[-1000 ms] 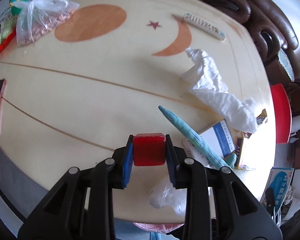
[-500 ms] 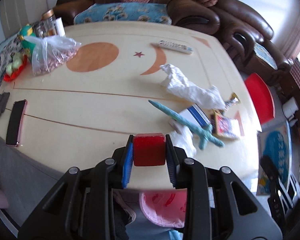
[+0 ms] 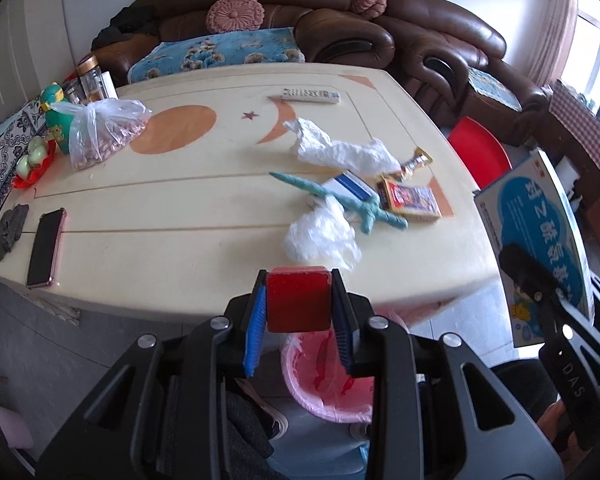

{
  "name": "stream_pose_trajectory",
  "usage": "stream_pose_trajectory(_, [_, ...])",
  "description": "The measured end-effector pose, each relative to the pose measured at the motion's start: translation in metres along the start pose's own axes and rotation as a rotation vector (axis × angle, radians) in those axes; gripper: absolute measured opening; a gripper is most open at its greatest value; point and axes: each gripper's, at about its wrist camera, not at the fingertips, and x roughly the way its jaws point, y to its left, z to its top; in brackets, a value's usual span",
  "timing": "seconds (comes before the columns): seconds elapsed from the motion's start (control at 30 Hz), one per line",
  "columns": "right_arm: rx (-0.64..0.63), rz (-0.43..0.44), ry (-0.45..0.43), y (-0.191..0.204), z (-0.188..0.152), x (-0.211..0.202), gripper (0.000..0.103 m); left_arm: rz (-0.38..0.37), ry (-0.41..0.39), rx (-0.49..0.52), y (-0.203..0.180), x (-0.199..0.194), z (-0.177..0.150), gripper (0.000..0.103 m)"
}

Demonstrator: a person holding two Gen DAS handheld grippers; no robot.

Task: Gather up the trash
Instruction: 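Carry the red cube and the box with both tools over the pink trash bin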

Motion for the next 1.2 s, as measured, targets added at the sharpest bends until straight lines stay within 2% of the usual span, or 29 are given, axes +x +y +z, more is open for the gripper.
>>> stream_pose_trajectory(0.33, [0.003,-0.031,0.079,0.002,-0.049,-0.011,0.021,-0.049,0.036,0.064,-0.015,0.013,-0.054,0.03])
stream_pose_trajectory(0.63, [0.052,-0.03,0.165,-0.01,-0.084,0.009,0.021,-0.094,0.057,0.128,-0.028,0.034,-0.081,0.03])
stream_pose_trajectory(0.97, [0.097,-0.003,0.296,-0.028,-0.129,0.052,0.021,-0.113,0.2,0.178,-0.047,0.095,-0.103,0.03])
stream_pose_trajectory(1.2, [0.139,0.02,0.397,-0.038,-0.153,0.088,0.021,-0.1,0.291,0.165,-0.052,0.144,-0.113,0.03])
